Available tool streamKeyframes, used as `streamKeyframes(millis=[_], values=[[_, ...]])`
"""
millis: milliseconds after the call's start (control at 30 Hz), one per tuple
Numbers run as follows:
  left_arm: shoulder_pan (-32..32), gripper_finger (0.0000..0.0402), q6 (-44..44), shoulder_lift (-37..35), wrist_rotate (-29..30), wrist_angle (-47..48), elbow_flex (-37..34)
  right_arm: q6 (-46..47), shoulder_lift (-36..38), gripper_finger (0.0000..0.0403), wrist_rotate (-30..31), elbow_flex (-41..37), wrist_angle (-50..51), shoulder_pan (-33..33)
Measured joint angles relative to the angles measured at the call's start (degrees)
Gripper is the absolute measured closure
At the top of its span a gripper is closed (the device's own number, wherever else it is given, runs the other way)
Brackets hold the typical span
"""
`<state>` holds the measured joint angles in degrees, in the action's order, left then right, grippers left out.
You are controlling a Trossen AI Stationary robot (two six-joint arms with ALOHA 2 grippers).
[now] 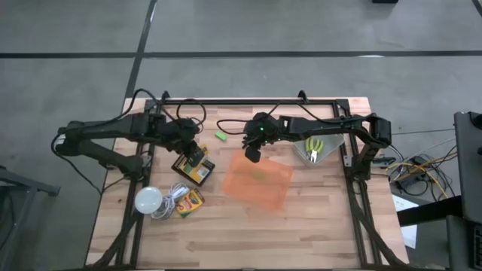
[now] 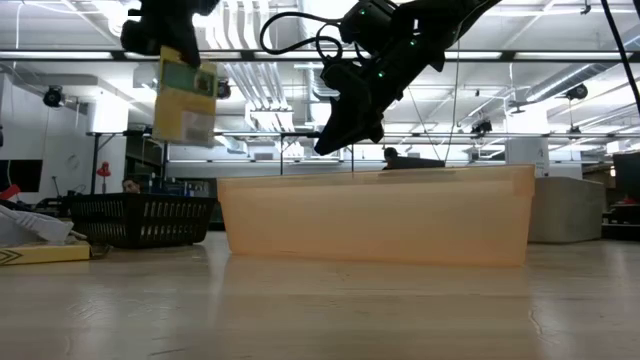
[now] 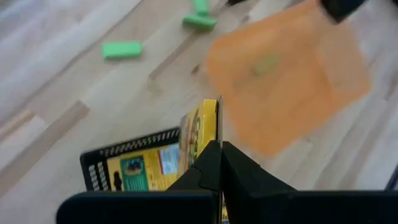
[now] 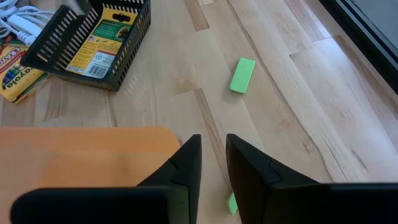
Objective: Pick & Place School Supplies
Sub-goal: Put the bottom yellow crayon box into the black bin
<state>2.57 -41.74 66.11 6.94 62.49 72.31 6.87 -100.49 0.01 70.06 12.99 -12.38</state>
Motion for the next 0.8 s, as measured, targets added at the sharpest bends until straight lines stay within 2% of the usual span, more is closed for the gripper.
streamKeyframes(millis=[333, 800], values=[[1.5, 0.0399, -4.9, 0.0, -2.0, -1.7, -7.4, 0.0, 0.0, 0.0318, 0.0, 0.0, 0.0, 0.0], [1.4, 0.0399, -9.6, 0.0, -4.8, -9.7, -15.5, 0.0, 0.0, 0.0333, 0.0, 0.0, 0.0, 0.0]])
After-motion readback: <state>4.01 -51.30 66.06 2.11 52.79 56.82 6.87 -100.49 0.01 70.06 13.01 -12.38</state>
